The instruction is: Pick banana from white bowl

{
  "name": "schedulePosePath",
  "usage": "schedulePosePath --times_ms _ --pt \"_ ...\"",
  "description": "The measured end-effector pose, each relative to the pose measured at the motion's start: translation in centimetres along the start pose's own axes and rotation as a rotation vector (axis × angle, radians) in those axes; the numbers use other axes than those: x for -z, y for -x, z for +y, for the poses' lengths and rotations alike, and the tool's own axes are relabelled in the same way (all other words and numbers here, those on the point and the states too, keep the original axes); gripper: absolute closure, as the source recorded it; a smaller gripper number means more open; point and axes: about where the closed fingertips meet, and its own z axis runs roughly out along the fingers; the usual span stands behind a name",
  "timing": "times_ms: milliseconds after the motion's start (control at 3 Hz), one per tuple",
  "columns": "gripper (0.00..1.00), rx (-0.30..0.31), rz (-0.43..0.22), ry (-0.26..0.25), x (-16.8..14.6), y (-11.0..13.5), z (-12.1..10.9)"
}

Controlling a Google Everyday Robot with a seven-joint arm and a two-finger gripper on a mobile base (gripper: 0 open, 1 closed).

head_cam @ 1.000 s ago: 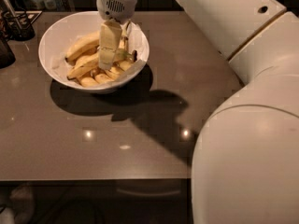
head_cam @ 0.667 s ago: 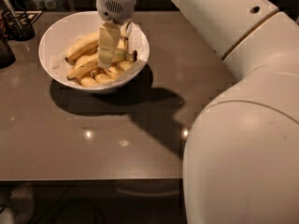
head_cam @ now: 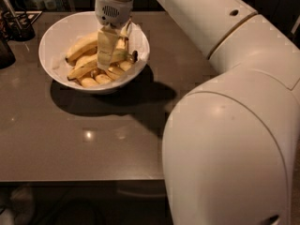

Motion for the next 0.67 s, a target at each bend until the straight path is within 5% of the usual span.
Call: schedulePosePath --times_ms 667 --pt "0.32 0.031 0.032 0.035 -2.8 0.4 -1.3"
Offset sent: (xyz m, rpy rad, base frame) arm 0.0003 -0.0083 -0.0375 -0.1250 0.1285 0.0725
